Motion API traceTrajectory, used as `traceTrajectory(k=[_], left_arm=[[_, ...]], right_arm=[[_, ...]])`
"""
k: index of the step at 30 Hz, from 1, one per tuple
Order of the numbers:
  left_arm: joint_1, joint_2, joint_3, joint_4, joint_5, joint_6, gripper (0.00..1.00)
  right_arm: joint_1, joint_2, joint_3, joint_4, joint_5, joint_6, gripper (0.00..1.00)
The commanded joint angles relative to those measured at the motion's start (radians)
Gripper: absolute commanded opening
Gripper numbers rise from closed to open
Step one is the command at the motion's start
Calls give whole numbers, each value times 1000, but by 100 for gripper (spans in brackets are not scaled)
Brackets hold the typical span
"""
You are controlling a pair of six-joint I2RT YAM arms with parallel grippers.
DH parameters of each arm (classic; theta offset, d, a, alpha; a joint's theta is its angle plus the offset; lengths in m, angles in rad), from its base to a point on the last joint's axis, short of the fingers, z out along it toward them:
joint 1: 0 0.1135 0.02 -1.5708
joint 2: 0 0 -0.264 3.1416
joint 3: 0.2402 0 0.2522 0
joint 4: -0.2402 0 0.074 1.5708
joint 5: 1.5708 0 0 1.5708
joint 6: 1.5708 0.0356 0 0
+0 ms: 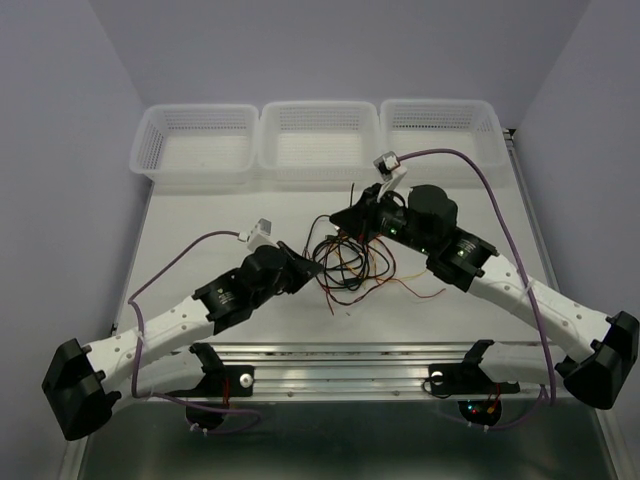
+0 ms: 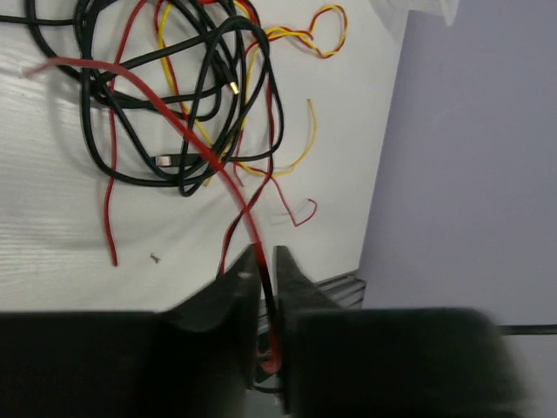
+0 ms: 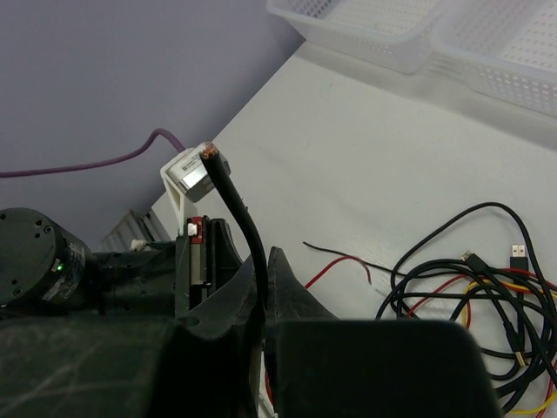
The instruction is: Untangle the cables
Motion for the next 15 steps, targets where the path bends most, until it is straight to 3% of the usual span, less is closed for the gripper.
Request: traceTrajectory(k=[1, 6, 11, 15], left_arm=[[11, 13, 83, 5, -14, 32, 0], [110, 1, 189, -144, -111, 131, 0], [371, 27, 393, -276, -182, 303, 0], [656, 132, 593, -327, -53, 460, 0]], right_arm=[[2, -45, 8, 22, 78, -3, 1], [-12, -32, 101, -130, 522, -67, 1], [-177, -42, 173, -181, 688, -98, 1], [-324, -71, 236, -213, 746, -139, 1]])
